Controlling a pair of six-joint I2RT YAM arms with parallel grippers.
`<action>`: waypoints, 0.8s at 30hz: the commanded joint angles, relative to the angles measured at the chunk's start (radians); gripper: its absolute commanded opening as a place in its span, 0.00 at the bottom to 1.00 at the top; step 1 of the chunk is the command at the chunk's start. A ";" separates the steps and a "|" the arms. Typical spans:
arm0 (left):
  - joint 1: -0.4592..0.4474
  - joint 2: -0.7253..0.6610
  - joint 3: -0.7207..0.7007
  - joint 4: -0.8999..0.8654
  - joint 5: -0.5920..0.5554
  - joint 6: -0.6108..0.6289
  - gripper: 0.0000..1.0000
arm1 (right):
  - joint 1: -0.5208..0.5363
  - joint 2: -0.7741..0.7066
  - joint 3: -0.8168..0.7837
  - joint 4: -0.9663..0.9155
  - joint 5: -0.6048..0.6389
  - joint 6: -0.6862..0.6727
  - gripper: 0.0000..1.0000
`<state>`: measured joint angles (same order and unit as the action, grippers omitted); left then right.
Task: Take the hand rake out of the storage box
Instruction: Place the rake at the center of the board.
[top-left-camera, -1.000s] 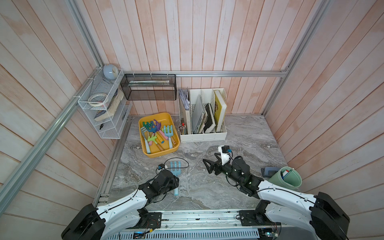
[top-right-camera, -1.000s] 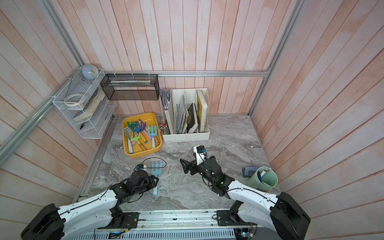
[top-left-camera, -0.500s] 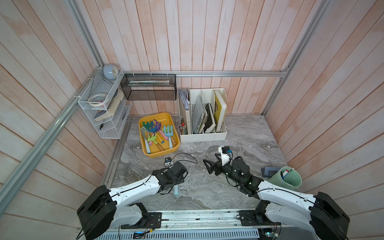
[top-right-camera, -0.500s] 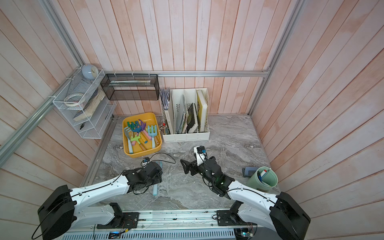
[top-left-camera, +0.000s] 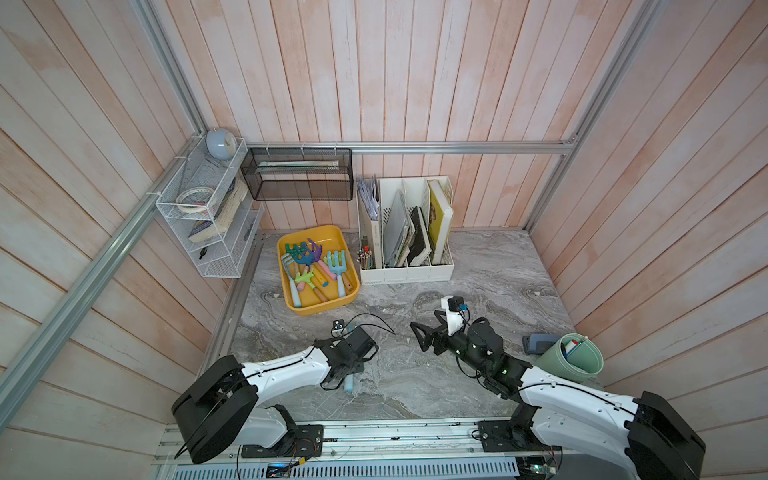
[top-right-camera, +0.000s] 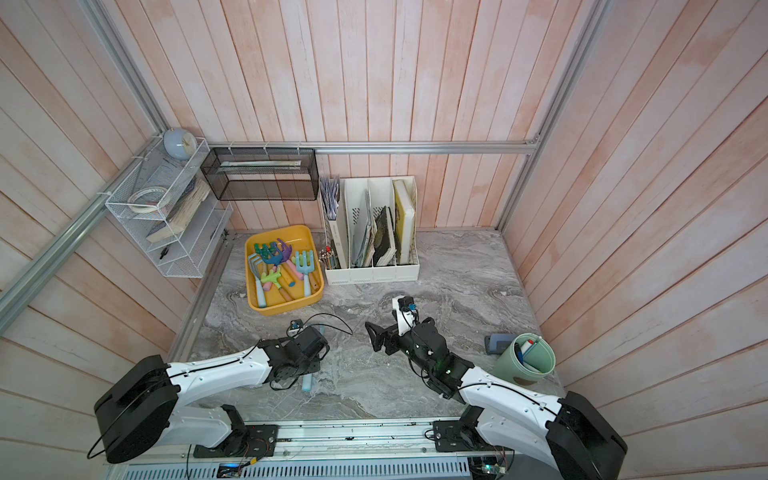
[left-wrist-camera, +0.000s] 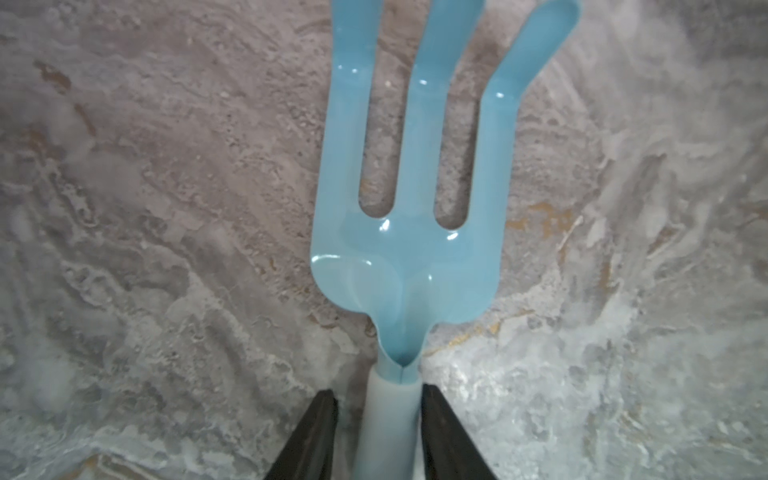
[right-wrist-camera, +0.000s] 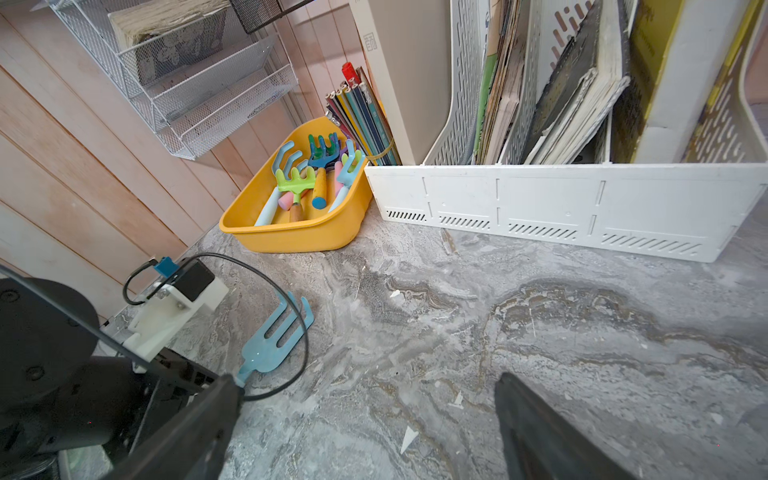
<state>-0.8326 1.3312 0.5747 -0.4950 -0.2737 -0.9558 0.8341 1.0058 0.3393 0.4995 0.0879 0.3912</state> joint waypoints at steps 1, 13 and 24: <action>0.027 -0.052 -0.067 -0.026 0.005 0.031 0.36 | -0.004 -0.004 -0.008 -0.009 0.024 -0.008 0.98; 0.149 -0.230 -0.127 -0.107 0.011 0.037 0.32 | -0.018 -0.004 -0.017 -0.022 0.060 -0.006 0.98; 0.203 -0.209 -0.134 -0.103 0.008 0.031 0.45 | -0.035 -0.005 -0.029 -0.016 0.052 -0.007 0.98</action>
<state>-0.6353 1.1149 0.4522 -0.5777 -0.2447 -0.9203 0.8104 1.0069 0.3260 0.4950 0.1326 0.3912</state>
